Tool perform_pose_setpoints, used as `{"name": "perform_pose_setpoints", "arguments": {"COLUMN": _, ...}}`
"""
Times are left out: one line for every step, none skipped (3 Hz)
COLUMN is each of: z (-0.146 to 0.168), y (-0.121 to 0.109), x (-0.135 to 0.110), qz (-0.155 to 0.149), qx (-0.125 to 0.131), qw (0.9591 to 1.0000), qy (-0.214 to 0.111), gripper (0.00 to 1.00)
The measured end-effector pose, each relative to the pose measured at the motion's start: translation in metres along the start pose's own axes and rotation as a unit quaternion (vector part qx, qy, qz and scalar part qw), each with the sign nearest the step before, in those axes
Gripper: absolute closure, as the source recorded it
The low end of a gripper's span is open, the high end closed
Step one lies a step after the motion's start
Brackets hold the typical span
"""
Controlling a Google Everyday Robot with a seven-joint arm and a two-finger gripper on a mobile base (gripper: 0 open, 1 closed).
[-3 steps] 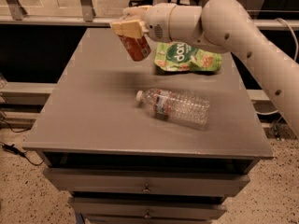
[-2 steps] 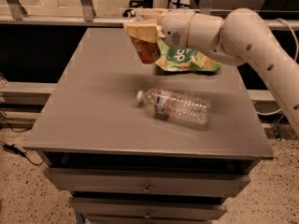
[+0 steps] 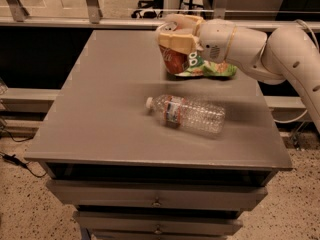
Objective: Place coke can upright
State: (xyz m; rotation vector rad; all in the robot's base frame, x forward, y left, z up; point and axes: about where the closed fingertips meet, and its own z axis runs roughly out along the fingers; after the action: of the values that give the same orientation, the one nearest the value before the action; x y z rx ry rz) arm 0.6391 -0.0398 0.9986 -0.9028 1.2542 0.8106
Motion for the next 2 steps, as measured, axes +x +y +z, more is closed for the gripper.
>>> {"name": "perform_pose_setpoints", "arguments": {"z": -0.021, "y": 0.007, "x": 0.004, "qz": -0.001, "qx": -0.010, "qw": 0.9998, "qy": -0.016, "gripper": 1.00}}
{"name": "perform_pose_setpoints", "arguments": {"z": -0.036, "y": 0.014, "x": 0.012, "qz": 0.003, "qx": -0.021, "qw": 0.9994, "qy": -0.028, "gripper": 1.00}}
